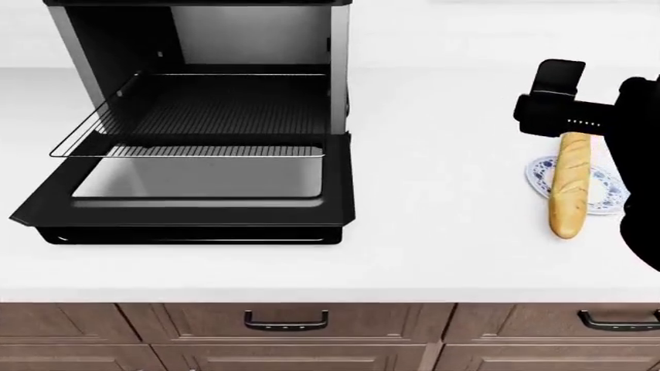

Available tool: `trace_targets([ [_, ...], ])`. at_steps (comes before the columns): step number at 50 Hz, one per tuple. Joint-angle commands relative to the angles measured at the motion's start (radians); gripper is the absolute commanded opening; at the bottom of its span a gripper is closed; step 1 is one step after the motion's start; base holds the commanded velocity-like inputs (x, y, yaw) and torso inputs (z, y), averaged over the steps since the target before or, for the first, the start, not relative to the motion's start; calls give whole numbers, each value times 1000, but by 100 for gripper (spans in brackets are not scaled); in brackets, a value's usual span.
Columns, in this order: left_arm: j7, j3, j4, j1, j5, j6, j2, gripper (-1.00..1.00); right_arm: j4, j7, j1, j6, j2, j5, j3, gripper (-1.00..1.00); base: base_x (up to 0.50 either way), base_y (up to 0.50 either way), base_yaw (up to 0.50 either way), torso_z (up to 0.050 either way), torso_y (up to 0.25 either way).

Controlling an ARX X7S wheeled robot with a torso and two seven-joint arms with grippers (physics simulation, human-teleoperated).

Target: Place the baguette on the rack of the toaster oven.

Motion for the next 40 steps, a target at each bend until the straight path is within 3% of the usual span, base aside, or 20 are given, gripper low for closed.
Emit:
trace_targets([
  [1, 1, 10, -6, -2, 0, 4, -3, 100, -17, 9, 196, -219, 147, 59, -397, 100, 0, 0, 0, 0, 0],
  [7, -2, 17, -7, -4, 8, 1, -6, 100, -12, -36, 129, -316, 142, 80, -408, 100, 0, 0, 0, 0, 0],
  [8, -4, 29, -8, -11, 16, -7, -10, 100, -19, -120, 38, -425, 155, 206, -379, 100, 0, 0, 0, 0, 0],
  [40, -18, 52, -11, -10, 32, -5, -22, 100, 43, -42, 33, -393, 163, 183, -450, 100, 0, 0, 0, 0, 0],
])
